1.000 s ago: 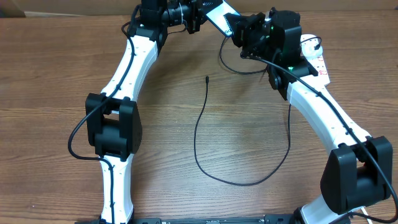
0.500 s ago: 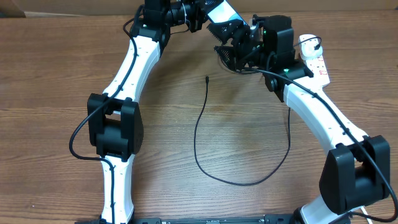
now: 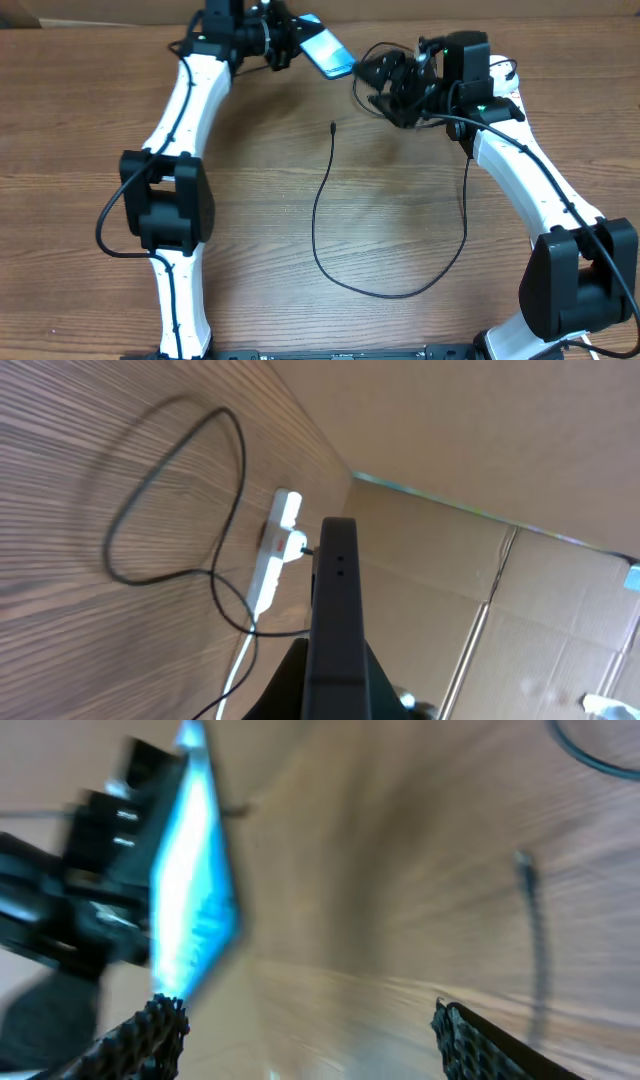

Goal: Plug charger to phone and switch on socket
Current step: 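Open the right gripper and pull the phone left with the left gripper, then lower the right gripper onto the cable's USB-C plug end and grasp it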

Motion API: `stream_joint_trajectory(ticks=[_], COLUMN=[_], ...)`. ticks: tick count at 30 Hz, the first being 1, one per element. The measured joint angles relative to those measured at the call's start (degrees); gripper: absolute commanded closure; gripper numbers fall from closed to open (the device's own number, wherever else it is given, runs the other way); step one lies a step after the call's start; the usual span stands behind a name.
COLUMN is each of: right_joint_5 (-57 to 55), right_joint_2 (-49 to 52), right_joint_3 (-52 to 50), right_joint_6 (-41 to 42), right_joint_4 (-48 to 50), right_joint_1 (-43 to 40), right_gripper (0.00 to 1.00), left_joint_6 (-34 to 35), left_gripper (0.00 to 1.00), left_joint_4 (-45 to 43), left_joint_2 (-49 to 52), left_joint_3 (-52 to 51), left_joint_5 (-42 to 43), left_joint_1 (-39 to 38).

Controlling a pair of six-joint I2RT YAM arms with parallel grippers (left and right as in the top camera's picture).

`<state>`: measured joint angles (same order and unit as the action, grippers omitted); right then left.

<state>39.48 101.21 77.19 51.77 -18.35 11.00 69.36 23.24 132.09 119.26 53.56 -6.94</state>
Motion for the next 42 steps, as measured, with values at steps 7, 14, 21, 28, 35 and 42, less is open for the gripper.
stream_joint_trajectory(ticks=[7,14,21,28,35,42], right_joint_5=[-6.05,-16.65,-31.19,-36.41,-37.51,-38.07], right_joint_2=[0.04,0.59,0.96,2.10,6.47,13.49], right_joint_3=[-0.15,3.21,14.38,14.75,14.75,14.75], right_joint_6=[-12.24,-19.47,-23.39,-24.74,-26.36,-27.85], right_joint_4=[-11.58,-26.82,-35.39,-35.65,-31.67,-25.53], right_joint_1=[0.26,3.61,11.15,12.72,13.97,17.97], right_gripper=[0.39,0.36,0.35,0.42,0.43,0.47], left_joint_6=[-5.11,-4.92,-11.21,-31.32,-54.90,-69.22], left_gripper=[0.96,0.95,0.96,0.96,0.96,0.96], left_joint_4=[2.14,15.78,28.96,57.61,73.02,73.20], left_joint_2=[0.00,0.00,0.00,0.00,-0.09,-0.09], left_joint_3=[0.02,0.11,0.28,0.48,0.57,0.57], left_joint_5=[11.61,22.27,26.36,26.32,23.93,19.17], left_joint_1=[5.60,8.81,9.07,9.46,14.29,18.08])
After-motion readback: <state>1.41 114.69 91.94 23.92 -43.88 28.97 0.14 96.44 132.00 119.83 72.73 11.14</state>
